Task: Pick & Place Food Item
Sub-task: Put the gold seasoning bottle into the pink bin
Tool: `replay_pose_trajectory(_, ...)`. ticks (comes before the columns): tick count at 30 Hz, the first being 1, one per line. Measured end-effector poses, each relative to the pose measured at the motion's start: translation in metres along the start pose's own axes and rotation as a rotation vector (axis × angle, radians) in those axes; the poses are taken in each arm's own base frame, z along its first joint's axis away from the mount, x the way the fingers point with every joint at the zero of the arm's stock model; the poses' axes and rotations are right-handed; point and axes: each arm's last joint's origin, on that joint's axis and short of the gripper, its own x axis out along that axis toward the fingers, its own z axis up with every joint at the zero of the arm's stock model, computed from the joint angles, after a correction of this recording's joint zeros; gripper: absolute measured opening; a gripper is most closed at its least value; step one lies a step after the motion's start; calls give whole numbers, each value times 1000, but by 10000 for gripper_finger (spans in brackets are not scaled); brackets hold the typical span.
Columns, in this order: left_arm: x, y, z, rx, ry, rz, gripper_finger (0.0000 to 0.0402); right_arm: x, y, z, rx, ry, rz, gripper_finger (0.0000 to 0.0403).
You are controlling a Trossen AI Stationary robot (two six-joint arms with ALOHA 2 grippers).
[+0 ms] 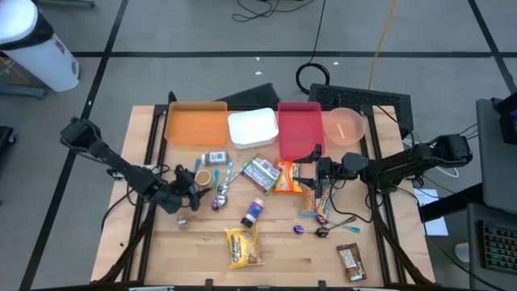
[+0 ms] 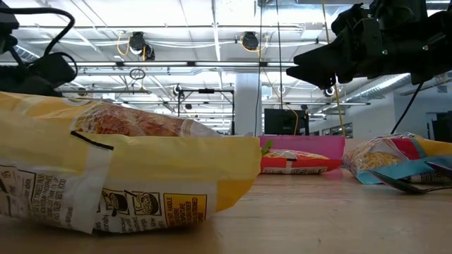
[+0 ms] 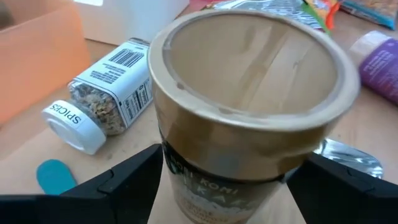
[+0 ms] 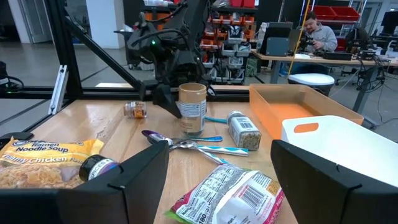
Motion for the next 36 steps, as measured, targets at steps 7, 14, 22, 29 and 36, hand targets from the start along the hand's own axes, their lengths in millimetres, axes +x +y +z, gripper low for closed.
replay_pose_trajectory(7,10,-1,1,36,14,6,309,0,0,0,0,0,0,279)
replay_pose_trajectory(14,16,-1,1,46,6,35,287,0,0,0,0,0,0,279)
replay_pose_trajectory(22,19,-1,5,68,-15,31,289,0,0,0,0,1,0,279)
replay_pose_trajectory(29,17,-19,30,148,-120,-37,284,0,0,1,0,-8,-6,279)
replay_pose_trajectory(36,2,-44,82,218,-264,-105,289,0,-2,9,10,-93,-55,277)
